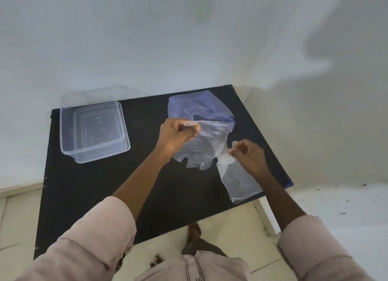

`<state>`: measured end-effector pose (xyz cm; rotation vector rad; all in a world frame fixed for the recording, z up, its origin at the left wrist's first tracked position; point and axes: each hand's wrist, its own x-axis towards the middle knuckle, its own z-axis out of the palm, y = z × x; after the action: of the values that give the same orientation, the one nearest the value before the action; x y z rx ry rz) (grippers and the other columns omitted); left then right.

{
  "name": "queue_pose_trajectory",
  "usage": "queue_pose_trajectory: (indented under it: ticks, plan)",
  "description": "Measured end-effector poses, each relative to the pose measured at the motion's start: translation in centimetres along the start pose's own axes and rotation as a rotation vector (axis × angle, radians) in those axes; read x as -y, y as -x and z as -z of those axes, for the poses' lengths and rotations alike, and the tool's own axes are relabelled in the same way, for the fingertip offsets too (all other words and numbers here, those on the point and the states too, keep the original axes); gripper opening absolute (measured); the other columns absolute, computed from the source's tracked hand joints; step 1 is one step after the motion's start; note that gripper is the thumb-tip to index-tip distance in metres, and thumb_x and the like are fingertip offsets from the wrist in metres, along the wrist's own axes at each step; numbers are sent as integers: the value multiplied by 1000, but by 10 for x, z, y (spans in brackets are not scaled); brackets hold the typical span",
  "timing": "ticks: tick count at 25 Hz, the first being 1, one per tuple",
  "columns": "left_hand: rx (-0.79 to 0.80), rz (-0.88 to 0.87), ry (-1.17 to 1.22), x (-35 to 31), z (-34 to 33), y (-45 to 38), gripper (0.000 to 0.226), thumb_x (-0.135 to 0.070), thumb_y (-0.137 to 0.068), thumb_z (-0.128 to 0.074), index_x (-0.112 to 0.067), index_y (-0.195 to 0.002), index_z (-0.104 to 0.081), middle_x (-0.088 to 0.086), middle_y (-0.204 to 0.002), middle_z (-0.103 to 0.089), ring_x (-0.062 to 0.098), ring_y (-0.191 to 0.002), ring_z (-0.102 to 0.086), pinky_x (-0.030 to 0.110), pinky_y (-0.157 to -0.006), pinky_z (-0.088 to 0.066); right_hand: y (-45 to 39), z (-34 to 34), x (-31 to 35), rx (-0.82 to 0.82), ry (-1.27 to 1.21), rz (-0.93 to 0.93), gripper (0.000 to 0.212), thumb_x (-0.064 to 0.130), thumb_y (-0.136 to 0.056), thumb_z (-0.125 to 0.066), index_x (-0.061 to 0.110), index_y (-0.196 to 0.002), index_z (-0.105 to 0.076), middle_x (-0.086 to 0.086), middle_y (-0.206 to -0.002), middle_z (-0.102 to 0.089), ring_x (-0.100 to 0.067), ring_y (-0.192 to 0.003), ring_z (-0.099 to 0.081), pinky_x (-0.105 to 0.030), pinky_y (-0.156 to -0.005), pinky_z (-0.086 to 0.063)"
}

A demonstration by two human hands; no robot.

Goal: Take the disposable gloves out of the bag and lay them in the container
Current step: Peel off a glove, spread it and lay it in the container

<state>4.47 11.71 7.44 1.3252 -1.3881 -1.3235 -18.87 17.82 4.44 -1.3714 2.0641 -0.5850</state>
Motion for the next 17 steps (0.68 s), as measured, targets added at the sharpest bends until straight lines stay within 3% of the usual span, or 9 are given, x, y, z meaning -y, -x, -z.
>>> queue_pose_trajectory:
  ticks: [2,7,11,13,17]
  plan:
    - [-31,10,-12,3,-3,-7,19,-29,-78,-80,-13,-87,-79,10,-82,-78,29,-84,-75,45,-84,-60,-4,-23,-20,80,167,-96,39,39,-84,-69,14,-111,-58,-9,-110,-67,-21,-96,-63,-35,-88,-49]
    - [-98,47,-70,0,-13,-30,19,-28,-79,-79,-13,-90,-79,4,-81,-78,17,-78,-75,37,-81,-61,-41,-66,-42,146,320,-223,75,51,-82,-66,14,-138,-32,-14,-134,-50,-34,-117,-57,-46,-96,-50]
    - [-145,48,-99,-5,-14,-45,20,-27,-81,-77,-9,-91,-78,7,-81,-78,19,-77,-75,32,-78,-62,-49,-78,-51,227,360,-147,25,25,-91,-50,11,-111,-54,-14,-107,-64,-33,-96,-62,-46,-81,-53]
    - [-195,60,-88,-6,-11,-50,18,-25,-81,-77,-9,-91,-78,10,-83,-77,23,-81,-75,31,-77,-62,-47,-85,-44,286,348,-74,17,23,-91,-47,14,-99,-58,-11,-99,-67,-31,-91,-63,-44,-79,-54]
    - [-277,76,-102,-1,8,-50,15,-24,-82,-76,-12,-91,-77,9,-82,-76,20,-81,-75,35,-78,-62,-23,-118,-12,411,322,126,14,23,-90,-48,18,-96,-59,-8,-96,-66,-29,-90,-63,-39,-74,-50]
